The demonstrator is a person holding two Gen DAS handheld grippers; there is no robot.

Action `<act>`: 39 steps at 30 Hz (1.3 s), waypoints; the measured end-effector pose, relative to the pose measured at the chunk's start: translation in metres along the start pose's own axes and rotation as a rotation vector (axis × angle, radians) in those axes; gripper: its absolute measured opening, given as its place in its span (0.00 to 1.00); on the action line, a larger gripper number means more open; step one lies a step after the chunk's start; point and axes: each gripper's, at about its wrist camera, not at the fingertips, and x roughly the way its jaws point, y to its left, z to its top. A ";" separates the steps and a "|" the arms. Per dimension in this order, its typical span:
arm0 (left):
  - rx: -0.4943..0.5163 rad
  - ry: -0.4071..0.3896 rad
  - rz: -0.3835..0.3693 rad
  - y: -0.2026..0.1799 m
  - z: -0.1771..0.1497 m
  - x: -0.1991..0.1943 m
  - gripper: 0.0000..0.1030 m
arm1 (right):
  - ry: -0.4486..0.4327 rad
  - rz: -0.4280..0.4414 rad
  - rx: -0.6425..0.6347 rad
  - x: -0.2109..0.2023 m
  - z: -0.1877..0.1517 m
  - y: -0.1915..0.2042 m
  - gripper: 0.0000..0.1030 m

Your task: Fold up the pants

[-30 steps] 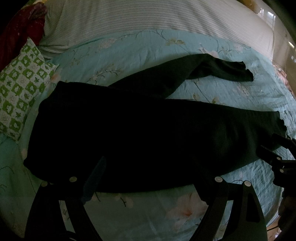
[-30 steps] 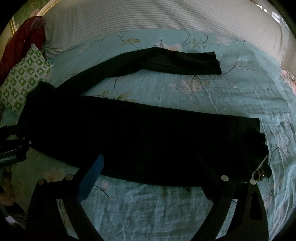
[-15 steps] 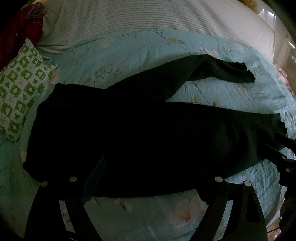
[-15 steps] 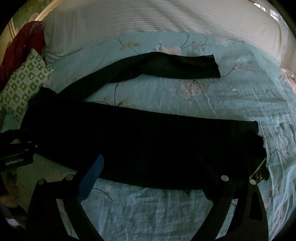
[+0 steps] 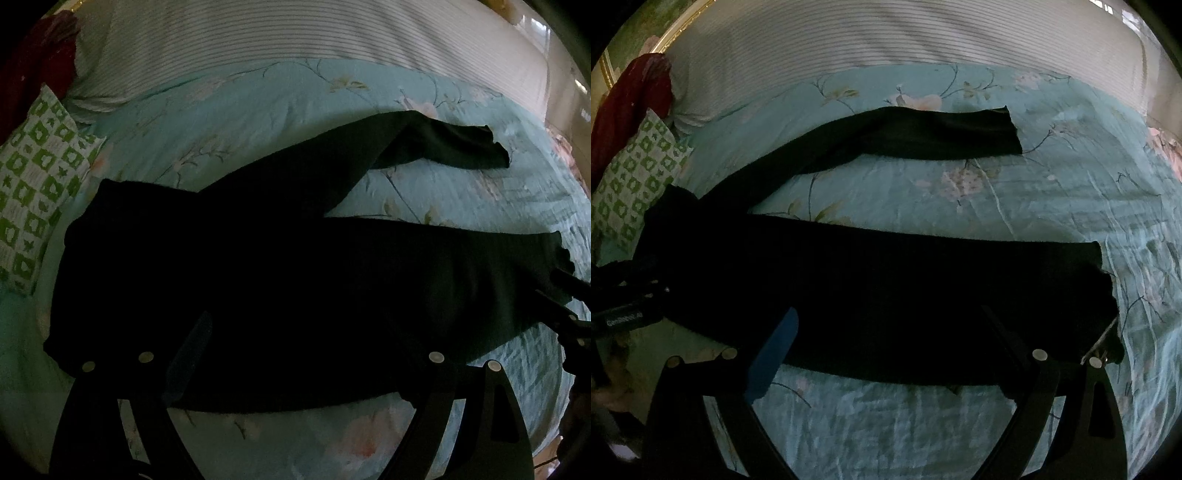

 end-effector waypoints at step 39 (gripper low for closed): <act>0.242 0.093 0.055 -0.063 0.141 0.102 0.73 | -0.046 0.031 0.215 0.048 0.134 -0.113 0.92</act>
